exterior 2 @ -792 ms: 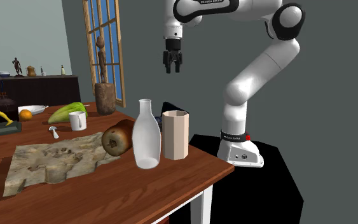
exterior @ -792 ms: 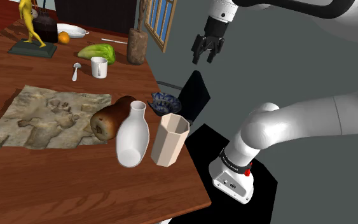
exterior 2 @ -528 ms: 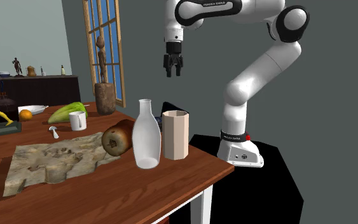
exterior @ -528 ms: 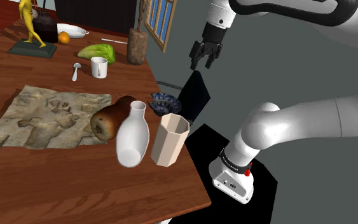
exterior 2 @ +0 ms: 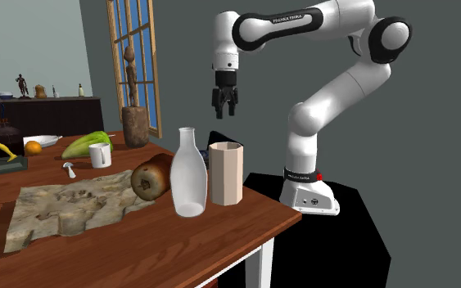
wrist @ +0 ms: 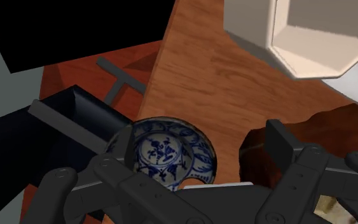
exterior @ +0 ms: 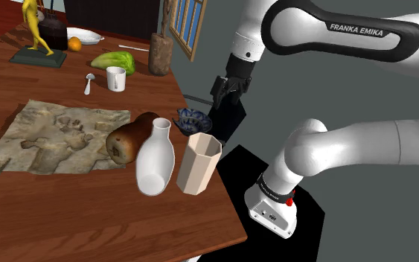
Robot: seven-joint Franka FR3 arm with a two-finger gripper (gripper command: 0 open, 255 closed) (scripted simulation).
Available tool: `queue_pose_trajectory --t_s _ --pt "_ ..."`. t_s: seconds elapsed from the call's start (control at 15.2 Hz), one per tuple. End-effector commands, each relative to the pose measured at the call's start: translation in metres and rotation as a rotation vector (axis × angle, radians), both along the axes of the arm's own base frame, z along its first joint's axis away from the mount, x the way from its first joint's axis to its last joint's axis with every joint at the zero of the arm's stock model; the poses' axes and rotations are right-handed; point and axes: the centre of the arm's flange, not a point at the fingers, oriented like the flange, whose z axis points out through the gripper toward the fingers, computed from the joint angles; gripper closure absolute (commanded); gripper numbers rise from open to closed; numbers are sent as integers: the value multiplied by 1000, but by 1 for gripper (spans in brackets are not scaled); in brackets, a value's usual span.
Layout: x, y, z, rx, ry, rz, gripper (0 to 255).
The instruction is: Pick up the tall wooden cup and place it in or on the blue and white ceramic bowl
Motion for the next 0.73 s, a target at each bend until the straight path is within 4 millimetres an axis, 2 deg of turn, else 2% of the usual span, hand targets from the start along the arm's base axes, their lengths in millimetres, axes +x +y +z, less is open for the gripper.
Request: queue_pose_trajectory --t_s 0.0,0.4,0.66 --pt "-12 17 -17 4 2 1 0" --pt "-40 71 -66 15 10 9 0" --pt "-42 75 -86 16 10 10 0"
